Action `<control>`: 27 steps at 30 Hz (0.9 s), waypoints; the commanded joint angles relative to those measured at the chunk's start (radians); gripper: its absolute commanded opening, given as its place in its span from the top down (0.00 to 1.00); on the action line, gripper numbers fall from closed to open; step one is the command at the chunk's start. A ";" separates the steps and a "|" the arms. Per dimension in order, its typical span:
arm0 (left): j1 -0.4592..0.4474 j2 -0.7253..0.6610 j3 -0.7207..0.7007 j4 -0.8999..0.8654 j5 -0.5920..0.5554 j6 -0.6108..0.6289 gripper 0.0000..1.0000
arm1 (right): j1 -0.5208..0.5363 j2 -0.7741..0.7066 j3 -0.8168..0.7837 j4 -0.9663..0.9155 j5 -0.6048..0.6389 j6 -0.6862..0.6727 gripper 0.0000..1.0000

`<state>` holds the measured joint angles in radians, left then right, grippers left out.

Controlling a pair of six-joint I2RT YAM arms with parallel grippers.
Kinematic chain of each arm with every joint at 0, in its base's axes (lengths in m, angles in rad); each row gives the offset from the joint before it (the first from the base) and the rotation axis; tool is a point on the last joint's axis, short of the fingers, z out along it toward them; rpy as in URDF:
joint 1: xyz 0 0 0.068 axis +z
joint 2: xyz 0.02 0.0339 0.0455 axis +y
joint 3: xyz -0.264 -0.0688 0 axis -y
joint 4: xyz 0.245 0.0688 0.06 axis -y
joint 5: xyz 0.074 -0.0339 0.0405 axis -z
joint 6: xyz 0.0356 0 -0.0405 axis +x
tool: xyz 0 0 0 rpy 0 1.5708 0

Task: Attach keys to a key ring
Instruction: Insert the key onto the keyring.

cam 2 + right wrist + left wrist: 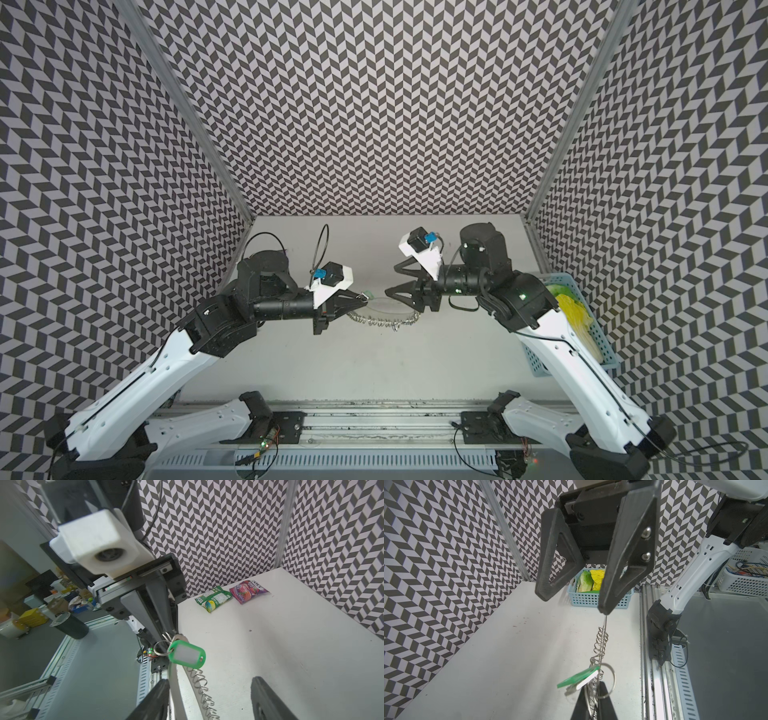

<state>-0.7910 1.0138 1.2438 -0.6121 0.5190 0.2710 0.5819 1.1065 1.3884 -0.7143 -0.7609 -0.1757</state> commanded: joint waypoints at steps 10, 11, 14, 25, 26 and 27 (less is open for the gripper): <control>-0.003 0.015 0.066 0.012 0.053 -0.017 1.00 | 0.041 -0.042 -0.038 -0.054 -0.037 0.003 0.36; -0.003 0.017 0.070 0.011 0.054 -0.019 1.00 | 0.041 -0.038 -0.041 -0.056 -0.037 0.002 0.36; -0.005 0.024 0.077 0.012 0.062 -0.024 1.00 | 0.042 -0.032 -0.046 -0.058 -0.043 -0.006 0.35; -0.011 0.047 0.097 0.034 0.085 -0.048 1.00 | 0.044 0.003 -0.048 -0.035 -0.060 -0.021 0.66; -0.011 0.048 0.097 0.035 0.085 -0.049 1.00 | 0.045 0.001 -0.050 -0.027 -0.060 -0.018 0.72; -0.011 0.048 0.097 0.039 0.084 -0.050 1.00 | 0.045 0.000 -0.052 -0.018 -0.060 -0.014 0.79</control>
<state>-0.7979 1.0645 1.2945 -0.6220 0.5716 0.2329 0.6209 1.1076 1.3434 -0.7807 -0.8112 -0.1925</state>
